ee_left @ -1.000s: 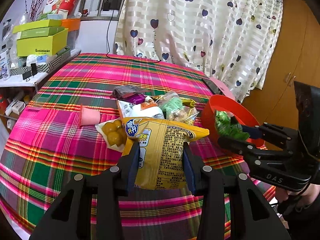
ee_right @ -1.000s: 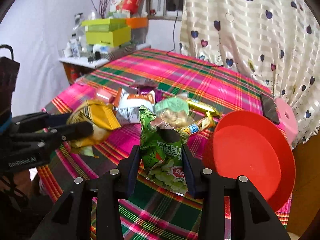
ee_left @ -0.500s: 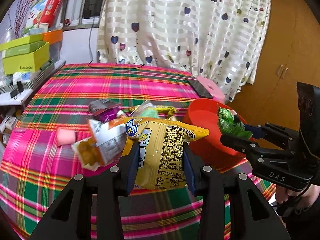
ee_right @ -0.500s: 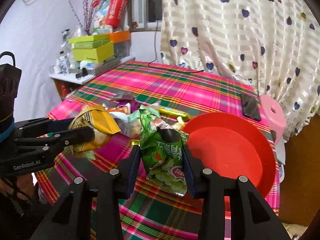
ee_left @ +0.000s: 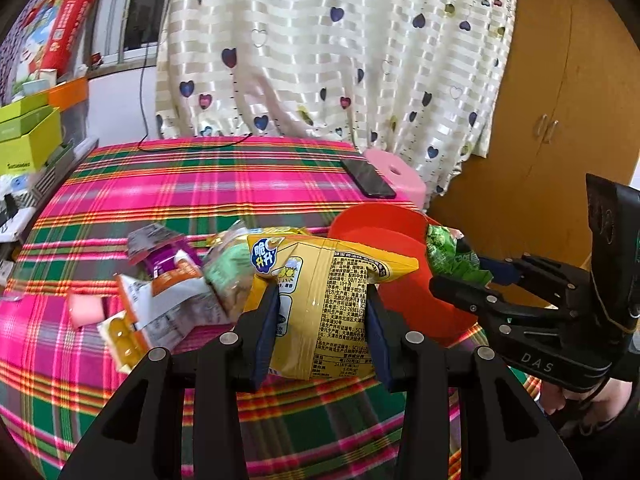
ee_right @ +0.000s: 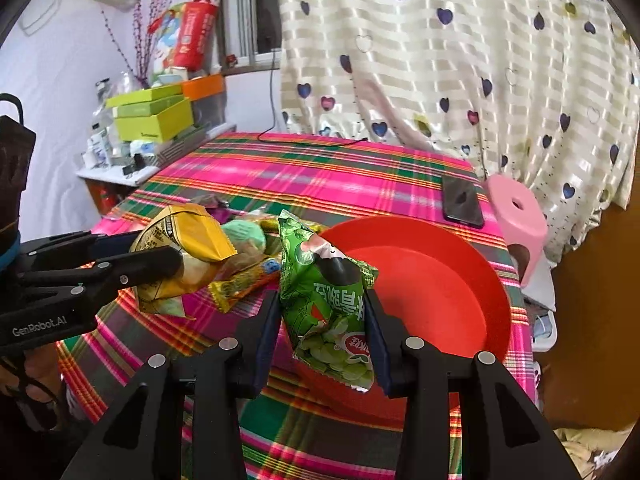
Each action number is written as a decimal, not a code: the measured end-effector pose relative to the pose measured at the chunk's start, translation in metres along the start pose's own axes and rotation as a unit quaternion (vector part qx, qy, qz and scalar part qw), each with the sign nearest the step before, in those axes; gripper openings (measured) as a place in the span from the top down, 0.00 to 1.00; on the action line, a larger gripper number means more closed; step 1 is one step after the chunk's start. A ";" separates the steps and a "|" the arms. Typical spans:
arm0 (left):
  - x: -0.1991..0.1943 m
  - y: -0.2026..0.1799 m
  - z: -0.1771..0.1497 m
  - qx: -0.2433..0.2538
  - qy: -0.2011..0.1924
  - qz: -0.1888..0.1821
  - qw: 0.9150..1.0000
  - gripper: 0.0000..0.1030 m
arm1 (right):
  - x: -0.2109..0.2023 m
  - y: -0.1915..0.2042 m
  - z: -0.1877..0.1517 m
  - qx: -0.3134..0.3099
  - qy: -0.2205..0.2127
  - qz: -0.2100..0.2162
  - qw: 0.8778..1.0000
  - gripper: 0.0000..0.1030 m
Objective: Organize snacks
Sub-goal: 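Lift the yellow chip bag with the left tool while the right tool carries the green bag over the basket, then lower both bags into the red basket and open both tools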
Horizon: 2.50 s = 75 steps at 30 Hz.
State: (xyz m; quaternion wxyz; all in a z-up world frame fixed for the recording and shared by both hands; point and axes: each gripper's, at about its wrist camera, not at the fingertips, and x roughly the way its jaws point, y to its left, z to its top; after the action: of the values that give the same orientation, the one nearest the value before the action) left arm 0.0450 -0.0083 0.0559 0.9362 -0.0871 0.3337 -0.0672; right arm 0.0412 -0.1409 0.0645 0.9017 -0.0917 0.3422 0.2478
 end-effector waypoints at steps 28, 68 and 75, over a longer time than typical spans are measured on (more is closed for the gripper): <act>0.077 -0.059 0.023 0.052 0.049 -0.043 0.996 0.59 | 0.029 -0.079 -0.013 0.060 0.034 -0.040 0.997 0.62; 0.091 -0.079 0.026 0.062 0.062 -0.068 0.994 0.58 | 0.016 -0.110 -0.027 0.106 0.040 -0.074 0.991 0.59; 0.075 -0.068 0.020 0.055 0.054 -0.048 0.996 0.58 | 0.012 -0.098 -0.027 0.096 0.040 -0.068 0.992 0.59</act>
State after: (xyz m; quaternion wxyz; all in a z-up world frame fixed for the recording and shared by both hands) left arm 0.1108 -0.0863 0.0390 0.9159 -0.0480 0.3751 -0.1346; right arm 0.0839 -0.2296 0.0360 0.9066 -0.0383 0.3934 0.1478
